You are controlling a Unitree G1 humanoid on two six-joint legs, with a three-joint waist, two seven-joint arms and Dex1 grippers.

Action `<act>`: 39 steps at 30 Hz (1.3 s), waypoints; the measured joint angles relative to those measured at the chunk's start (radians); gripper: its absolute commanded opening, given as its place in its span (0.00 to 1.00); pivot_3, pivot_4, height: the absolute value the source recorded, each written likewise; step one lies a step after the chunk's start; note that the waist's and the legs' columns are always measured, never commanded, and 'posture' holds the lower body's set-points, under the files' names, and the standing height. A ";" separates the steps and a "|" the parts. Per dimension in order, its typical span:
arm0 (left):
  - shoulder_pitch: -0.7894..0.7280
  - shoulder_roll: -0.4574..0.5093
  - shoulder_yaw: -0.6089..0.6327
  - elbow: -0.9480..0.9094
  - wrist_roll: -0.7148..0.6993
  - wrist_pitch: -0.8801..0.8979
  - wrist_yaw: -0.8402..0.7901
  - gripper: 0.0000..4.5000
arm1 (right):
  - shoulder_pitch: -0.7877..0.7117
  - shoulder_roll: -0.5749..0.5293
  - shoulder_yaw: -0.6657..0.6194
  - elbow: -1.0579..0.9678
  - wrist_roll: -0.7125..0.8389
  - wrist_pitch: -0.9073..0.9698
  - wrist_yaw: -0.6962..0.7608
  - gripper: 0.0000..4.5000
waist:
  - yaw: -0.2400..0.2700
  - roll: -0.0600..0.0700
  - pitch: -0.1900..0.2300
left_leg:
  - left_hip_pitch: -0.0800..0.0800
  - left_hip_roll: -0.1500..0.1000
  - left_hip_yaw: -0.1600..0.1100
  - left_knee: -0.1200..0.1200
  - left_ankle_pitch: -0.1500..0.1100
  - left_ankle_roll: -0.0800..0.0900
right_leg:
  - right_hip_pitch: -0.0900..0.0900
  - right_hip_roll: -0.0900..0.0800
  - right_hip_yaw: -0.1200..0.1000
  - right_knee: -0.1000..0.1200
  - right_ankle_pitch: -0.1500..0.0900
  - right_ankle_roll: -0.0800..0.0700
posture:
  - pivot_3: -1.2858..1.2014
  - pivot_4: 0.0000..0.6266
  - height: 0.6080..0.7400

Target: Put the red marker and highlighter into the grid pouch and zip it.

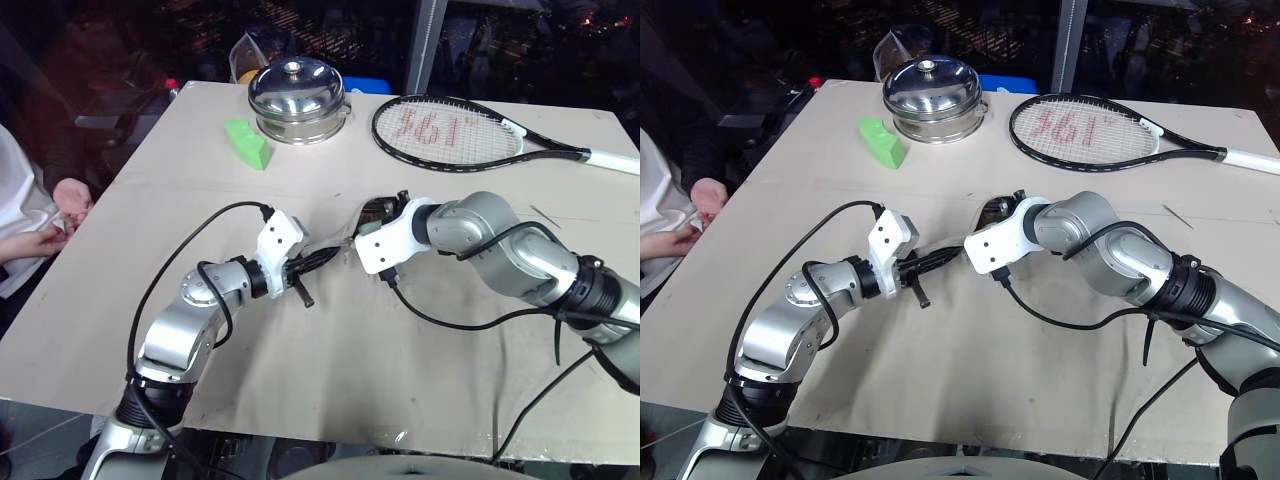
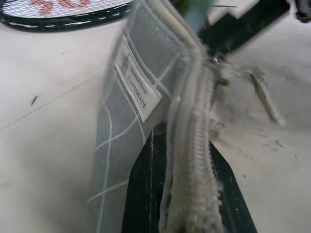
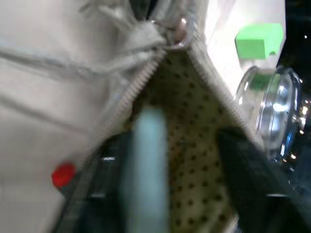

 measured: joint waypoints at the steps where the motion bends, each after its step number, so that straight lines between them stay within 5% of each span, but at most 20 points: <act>1: 0.009 0.000 0.016 -0.002 -0.009 0.009 0.007 0.00 | 0.026 0.002 -0.061 -0.007 0.046 0.030 0.020 0.97 | 0.000 0.000 0.000 | 0.000 0.000 0.000 0.000 0.000 0.000 | 0.000 0.000 0.000 0.000 0.000 0.000 | 0.52 0.24 1.00; 8: 0.039 -0.049 0.132 -0.010 -0.101 0.109 0.086 0.00 | 0.204 0.071 -0.523 -0.198 0.464 0.600 0.148 0.99 | 0.000 0.000 0.000 | 0.001 0.001 -0.003 0.000 0.000 0.001 | 0.002 0.000 -0.001 0.001 0.000 0.000 | 0.52 0.24 1.00; 12: 0.015 -0.095 0.228 -0.006 -0.201 0.192 0.145 0.00 | 0.228 0.202 -0.721 -0.266 0.579 0.922 0.057 0.99 | -0.006 0.000 0.000 | 0.002 0.001 -0.003 0.000 -0.002 0.003 | 0.002 0.000 -0.001 0.001 0.000 -0.001 | 0.52 0.24 1.00; 17: -0.002 -0.080 0.260 -0.004 -0.230 0.210 0.160 0.00 | 0.233 0.482 -0.733 -0.159 0.481 1.137 -0.276 0.99 | -0.019 0.000 0.000 | 0.002 0.001 -0.002 -0.001 0.001 -0.001 | 0.001 0.001 -0.001 0.003 0.000 -0.001 | 0.52 0.24 1.00; 22: -0.076 -0.132 0.355 0.007 -0.347 0.236 0.220 0.00 | 0.232 0.691 -0.737 -0.017 0.409 1.149 -0.514 0.99 | -0.021 0.000 0.000 | 0.000 -0.001 -0.002 0.000 0.001 -0.001 | 0.001 0.000 -0.001 0.002 0.001 -0.001 | 0.52 0.24 1.00; 25: -0.093 -0.156 0.359 0.000 -0.387 0.251 0.254 0.00 | 0.202 0.752 -0.742 0.052 0.385 1.127 -0.601 0.99 | -0.023 0.000 -0.001 | 0.000 -0.001 -0.003 0.000 0.001 -0.001 | 0.001 0.000 -0.001 0.002 0.001 -0.001 | 0.52 0.24 1.00; 33: -0.050 0.008 0.253 -0.021 -0.271 0.190 0.170 0.00 | 0.195 0.740 -0.701 0.173 0.355 1.073 -0.705 0.99 | -0.029 0.000 -0.001 | 0.001 -0.001 -0.003 -0.002 0.001 -0.002 | 0.001 0.001 -0.001 0.003 0.000 -0.001 | 0.52 0.24 1.00; 39: -0.039 0.041 0.235 -0.008 -0.222 0.139 0.110 0.00 | 0.203 0.725 -0.679 0.196 0.370 1.019 -0.708 0.37 | -0.025 0.000 -0.001 | 0.002 -0.001 -0.003 -0.001 0.001 -0.002 | 0.002 0.001 -0.001 0.002 0.000 -0.001 | 0.52 0.24 1.00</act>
